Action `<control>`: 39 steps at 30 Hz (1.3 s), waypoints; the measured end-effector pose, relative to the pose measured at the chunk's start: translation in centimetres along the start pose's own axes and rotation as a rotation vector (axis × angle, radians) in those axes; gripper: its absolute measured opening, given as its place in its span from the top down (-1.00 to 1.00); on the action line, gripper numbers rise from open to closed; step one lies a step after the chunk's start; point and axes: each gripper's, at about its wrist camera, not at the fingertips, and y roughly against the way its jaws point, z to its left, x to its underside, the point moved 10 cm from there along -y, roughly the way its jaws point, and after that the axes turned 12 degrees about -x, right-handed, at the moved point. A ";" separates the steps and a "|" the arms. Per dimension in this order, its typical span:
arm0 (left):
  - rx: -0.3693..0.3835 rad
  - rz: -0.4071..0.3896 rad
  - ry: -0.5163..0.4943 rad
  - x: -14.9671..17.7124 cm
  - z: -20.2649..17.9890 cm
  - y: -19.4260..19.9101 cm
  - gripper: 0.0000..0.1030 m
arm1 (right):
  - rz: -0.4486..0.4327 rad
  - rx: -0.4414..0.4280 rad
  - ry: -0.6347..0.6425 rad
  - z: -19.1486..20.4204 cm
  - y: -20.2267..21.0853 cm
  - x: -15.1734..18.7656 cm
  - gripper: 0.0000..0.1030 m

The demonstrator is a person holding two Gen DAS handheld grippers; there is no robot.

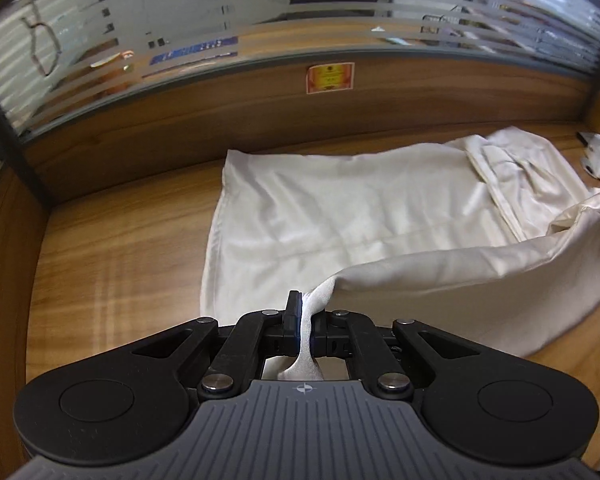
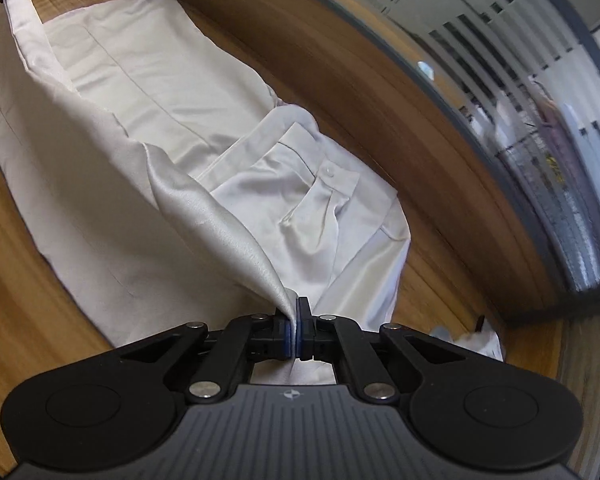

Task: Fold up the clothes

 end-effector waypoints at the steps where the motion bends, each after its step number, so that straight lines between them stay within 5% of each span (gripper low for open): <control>1: -0.003 0.002 -0.009 -0.4 0.0 -0.4 0.92 | 0.008 -0.003 0.007 -0.4 -0.6 -0.4 0.96; 15: -0.069 0.033 -0.102 -9.7 -0.2 -9.5 0.92 | 0.080 -0.040 0.050 -7.4 -7.0 -6.6 0.96; 27: -0.104 0.146 -0.050 -10.1 -0.2 -16.5 0.83 | 0.095 -0.031 0.042 -10.1 -10.8 -9.0 0.93; 31: -0.101 0.150 -0.005 -10.4 0.5 -17.3 0.71 | 0.079 -0.025 0.044 -10.1 -11.1 -8.9 0.79; 35: -0.100 0.138 0.086 -11.0 1.9 -17.8 0.55 | 0.039 0.046 0.037 -10.8 -10.7 -8.9 0.40; 39: -0.123 0.111 0.165 -11.3 3.4 -18.2 0.43 | 0.010 0.104 -0.001 -11.5 -10.2 -8.4 0.39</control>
